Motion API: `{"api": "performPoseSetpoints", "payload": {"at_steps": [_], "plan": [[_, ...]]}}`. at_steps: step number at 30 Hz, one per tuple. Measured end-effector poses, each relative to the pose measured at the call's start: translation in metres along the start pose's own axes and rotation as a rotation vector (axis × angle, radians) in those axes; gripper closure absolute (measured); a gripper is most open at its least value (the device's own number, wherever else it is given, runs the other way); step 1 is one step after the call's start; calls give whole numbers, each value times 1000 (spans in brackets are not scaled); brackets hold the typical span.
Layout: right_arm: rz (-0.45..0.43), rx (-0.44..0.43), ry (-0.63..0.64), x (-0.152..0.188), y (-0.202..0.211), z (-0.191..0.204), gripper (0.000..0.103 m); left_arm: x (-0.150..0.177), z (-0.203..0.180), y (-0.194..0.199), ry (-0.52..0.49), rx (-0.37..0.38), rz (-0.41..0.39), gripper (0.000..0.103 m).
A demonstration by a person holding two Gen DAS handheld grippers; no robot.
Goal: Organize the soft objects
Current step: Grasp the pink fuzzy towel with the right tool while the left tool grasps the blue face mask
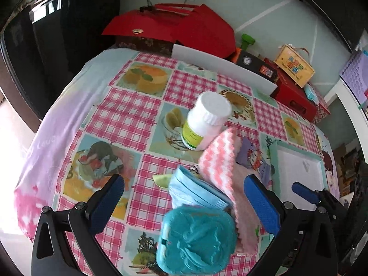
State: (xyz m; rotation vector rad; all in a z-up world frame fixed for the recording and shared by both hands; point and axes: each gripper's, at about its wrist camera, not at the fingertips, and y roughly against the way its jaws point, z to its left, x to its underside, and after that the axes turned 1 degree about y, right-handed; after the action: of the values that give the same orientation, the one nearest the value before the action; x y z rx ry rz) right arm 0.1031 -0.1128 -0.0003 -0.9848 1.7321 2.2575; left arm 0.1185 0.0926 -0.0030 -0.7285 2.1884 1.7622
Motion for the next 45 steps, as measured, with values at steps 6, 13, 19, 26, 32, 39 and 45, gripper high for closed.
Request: {"api": "performPoseSetpoints", "payload": {"at_steps": [6, 13, 19, 26, 32, 39, 45], "plan": [[51, -27, 34, -12, -28, 8, 34, -8, 18, -16, 46, -16, 48, 0], [102, -50, 50, -13, -54, 10, 53, -9, 33, -36, 96, -6, 103, 0], [104, -56, 40, -12, -60, 9, 67, -6, 30, -52, 101, 27, 143, 1], [103, -57, 24, -12, -60, 5, 72, -7, 26, -65, 108, 50, 190, 41], [93, -61, 9, -10, -58, 3, 81, -6, 24, -74, 126, 60, 206, 83], [53, -61, -1, -8, -47, 1, 92, -5, 25, -71, 136, 52, 179, 92], [-1, -73, -23, -7, -32, -3, 94, -3, 31, -61, 146, 49, 144, 95]]}}
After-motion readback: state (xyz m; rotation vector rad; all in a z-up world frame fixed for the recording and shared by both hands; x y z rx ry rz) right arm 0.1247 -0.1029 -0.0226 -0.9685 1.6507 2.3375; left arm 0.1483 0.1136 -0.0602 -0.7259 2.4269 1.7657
